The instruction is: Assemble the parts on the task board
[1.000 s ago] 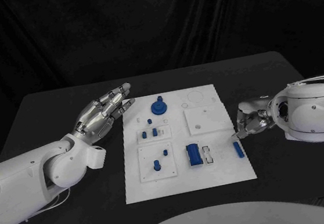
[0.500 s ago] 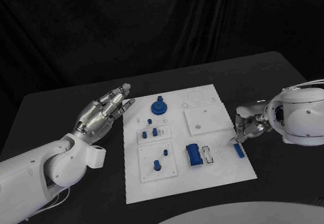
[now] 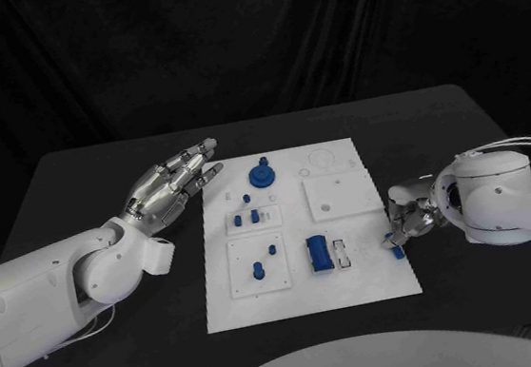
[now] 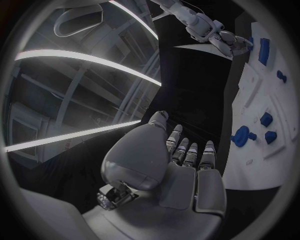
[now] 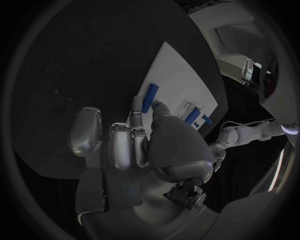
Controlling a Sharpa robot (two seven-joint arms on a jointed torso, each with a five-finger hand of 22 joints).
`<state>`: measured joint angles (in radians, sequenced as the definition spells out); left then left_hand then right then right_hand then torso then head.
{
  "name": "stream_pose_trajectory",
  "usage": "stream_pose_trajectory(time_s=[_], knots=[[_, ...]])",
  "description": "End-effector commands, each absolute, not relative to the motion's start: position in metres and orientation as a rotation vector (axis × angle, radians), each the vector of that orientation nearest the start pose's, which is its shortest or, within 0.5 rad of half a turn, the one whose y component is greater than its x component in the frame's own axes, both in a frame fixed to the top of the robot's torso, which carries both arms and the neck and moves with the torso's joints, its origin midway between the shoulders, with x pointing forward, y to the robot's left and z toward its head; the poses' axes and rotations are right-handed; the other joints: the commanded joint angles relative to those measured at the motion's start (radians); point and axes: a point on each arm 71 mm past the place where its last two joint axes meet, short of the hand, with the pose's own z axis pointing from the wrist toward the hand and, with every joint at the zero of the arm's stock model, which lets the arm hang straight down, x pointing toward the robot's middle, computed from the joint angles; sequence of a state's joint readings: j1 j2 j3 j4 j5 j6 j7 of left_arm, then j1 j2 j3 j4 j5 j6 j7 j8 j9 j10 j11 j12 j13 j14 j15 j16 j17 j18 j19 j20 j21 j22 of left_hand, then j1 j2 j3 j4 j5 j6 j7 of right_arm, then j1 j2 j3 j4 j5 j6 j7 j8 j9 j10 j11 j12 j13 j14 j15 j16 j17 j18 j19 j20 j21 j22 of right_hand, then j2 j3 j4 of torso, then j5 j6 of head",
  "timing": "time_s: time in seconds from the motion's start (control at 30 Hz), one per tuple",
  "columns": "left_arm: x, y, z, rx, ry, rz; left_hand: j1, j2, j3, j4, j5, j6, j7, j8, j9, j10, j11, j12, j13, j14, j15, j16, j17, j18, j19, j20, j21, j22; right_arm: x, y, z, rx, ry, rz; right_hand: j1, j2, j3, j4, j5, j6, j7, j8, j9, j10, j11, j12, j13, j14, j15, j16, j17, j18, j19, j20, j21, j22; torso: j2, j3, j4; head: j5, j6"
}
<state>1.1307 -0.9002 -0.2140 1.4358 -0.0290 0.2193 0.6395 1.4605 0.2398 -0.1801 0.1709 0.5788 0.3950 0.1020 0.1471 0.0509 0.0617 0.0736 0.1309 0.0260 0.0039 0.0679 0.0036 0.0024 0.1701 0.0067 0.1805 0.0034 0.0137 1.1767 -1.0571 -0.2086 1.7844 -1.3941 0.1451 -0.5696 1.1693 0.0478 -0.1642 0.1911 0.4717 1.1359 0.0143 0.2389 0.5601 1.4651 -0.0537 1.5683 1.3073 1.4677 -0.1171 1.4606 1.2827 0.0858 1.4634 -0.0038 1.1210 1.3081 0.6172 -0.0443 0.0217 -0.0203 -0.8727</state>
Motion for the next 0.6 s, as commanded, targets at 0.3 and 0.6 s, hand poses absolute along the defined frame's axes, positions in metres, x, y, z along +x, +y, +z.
stream_pose_trajectory(time_s=[0.3, 0.6], knots=[[0.4457, 0.2411, -0.2562, -1.041, 1.579, -1.974, 0.015, 0.008, 0.008, -0.01, 0.011, -0.01, 0.006, -0.001, -0.002, -0.002, 0.01, -0.004, 0.0, -0.003, 0.01, -0.001, -0.002, 0.009, 0.0, 0.013, 0.002, 0.003, 0.3846, -0.2493, -0.2722, -0.083, 2.437, 0.154, 0.139, 0.003, 0.067, -0.101, -0.003, -0.024, 0.001, -0.027, -0.016, 0.106, 0.0, 0.003, 0.264, 0.056, 0.0, -0.009, -0.02, 0.001, -0.006, 0.0, -0.017, 0.146, 0.001, 0.0007, -0.0004, 0.004, 0.0], [0.4461, 0.2417, -0.257, -1.044, 1.588, -1.965, 0.017, 0.009, 0.011, -0.014, 0.013, -0.013, 0.007, -0.002, -0.002, -0.003, 0.011, -0.005, 0.0, -0.003, 0.011, -0.001, -0.002, 0.01, 0.0, 0.015, 0.003, 0.003, 0.3843, -0.2495, -0.2725, -0.031, 2.442, 0.177, 0.187, -0.018, 0.203, -0.209, 0.109, -0.04, 0.022, -0.039, -0.024, 0.106, 0.017, 0.003, 0.264, 0.054, 0.011, -0.012, -0.033, 0.002, -0.008, 0.007, -0.029, 0.145, 0.0, 0.0005, 0.0006, 0.01, 0.0]])
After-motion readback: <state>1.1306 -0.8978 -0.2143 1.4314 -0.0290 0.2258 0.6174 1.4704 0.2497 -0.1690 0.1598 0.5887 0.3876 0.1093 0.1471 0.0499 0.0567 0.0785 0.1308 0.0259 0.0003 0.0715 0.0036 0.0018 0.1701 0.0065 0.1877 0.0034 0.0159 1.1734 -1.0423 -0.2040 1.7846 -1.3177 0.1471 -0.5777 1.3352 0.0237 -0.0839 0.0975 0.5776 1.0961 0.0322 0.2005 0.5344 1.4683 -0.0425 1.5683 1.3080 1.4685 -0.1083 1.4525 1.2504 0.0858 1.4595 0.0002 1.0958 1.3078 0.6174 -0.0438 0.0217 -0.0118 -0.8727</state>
